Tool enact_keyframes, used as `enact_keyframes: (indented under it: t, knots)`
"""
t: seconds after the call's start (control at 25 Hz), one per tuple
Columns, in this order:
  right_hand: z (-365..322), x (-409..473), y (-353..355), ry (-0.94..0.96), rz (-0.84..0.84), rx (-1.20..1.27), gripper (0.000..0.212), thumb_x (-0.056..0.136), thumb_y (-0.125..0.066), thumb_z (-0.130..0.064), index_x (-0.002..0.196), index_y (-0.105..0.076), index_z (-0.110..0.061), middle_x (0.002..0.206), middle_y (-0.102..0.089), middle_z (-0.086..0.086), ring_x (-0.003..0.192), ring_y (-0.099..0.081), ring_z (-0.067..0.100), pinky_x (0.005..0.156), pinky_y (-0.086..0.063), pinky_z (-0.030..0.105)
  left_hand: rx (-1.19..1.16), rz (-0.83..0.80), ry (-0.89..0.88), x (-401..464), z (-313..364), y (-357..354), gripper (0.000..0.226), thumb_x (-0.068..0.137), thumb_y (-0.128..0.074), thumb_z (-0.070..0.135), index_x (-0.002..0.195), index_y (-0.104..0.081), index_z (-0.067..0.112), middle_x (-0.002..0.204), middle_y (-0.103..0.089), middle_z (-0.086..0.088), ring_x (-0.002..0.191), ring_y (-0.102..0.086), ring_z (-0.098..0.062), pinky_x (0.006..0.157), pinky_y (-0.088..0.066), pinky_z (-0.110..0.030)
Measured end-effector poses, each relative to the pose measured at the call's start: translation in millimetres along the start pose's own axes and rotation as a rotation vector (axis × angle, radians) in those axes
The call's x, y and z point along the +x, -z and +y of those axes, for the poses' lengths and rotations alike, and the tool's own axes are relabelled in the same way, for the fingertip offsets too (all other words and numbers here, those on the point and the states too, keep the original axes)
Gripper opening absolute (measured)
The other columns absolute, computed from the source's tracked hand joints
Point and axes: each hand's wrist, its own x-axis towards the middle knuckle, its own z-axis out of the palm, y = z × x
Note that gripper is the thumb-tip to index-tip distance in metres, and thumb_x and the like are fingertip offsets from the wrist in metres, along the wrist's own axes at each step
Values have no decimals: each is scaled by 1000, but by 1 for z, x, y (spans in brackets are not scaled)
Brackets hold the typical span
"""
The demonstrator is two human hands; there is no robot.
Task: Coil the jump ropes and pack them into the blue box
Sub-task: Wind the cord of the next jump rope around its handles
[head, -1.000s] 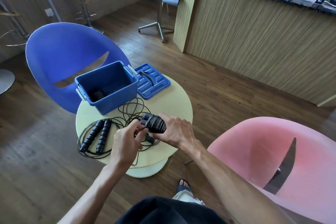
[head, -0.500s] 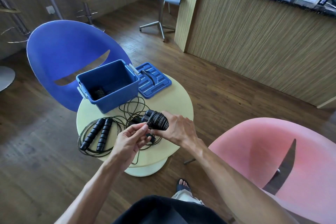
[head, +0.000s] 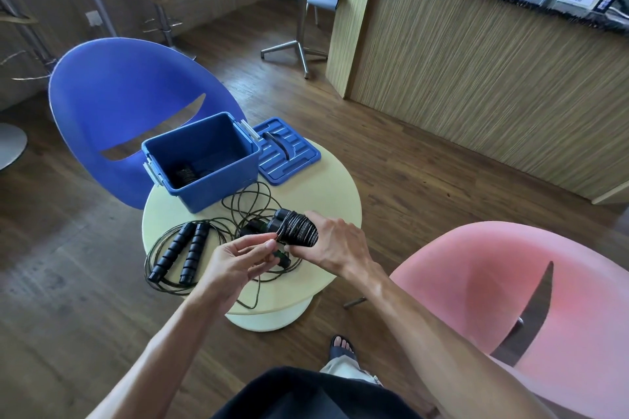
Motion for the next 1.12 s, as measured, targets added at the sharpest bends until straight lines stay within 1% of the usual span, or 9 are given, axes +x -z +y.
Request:
enact_keyframes:
  t: [0.2,0.28,0.4,0.48,0.56,0.64,0.68,0.88,1.12]
  knots:
    - [-2,4,2,-15,-24,18,53,76,-65,-72,111,-58,-32,91,-70,-7,79,-66,19,62,-42,28,162,54,-21,5,7,9,32,66,-80,10,96,-71,1,86,-72,-19,73,-69,-24,77,-60,-30]
    - [-3,4,1,-23,-46,32,52,74,-66,-71,108,-59,-32,88,-70,-8,79,-66,19,63,-45,29,308,59,-77,5,9,10,27,69,-82,9,93,-72,1,82,-72,-18,74,-68,-24,77,-60,-30]
    - [-4,1,-1,-26,-79,71,51,73,-68,-68,110,-60,-34,86,-70,-8,78,-66,18,64,-47,28,591,130,-217,6,11,12,17,71,-84,11,84,-73,7,78,-74,-12,73,-69,-25,75,-57,-33]
    - [-4,3,1,-17,-82,60,52,74,-68,-67,114,-59,-35,89,-71,-8,81,-67,18,66,-48,29,687,152,-268,4,11,11,15,73,-84,16,82,-73,12,76,-74,-7,74,-71,-25,75,-59,-36]
    - [-4,5,4,13,-55,22,61,76,-66,-69,126,-54,-37,96,-72,-6,85,-68,20,68,-50,30,724,148,-300,0,12,8,11,77,-81,19,84,-72,16,73,-74,-5,71,-71,-22,74,-60,-37]
    - [-3,6,4,56,-22,-2,72,80,-63,-72,138,-41,-37,100,-72,-2,84,-69,23,64,-47,30,793,172,-352,-1,16,2,9,80,-78,19,86,-72,19,73,-73,-2,69,-71,-15,73,-59,-33]
    - [-3,5,3,72,-20,-5,74,82,-60,-74,139,-35,-36,101,-71,0,81,-69,24,62,-45,29,818,188,-376,0,19,-1,10,80,-78,18,87,-72,19,73,-74,-1,69,-71,-12,72,-59,-30]
    - [-6,8,-3,95,-42,-31,70,84,-57,-74,130,-27,-31,98,-67,4,73,-66,26,58,-40,30,905,237,-446,10,35,-9,7,80,-78,17,86,-74,15,71,-72,2,64,-68,-7,61,-53,-15]
    - [-12,9,-6,99,-27,-127,64,85,-58,-69,130,-27,-36,95,-62,5,72,-65,32,59,-48,36,1064,279,-546,30,42,-19,6,77,-80,15,79,-74,15,74,-69,4,70,-66,-13,71,-58,-36]
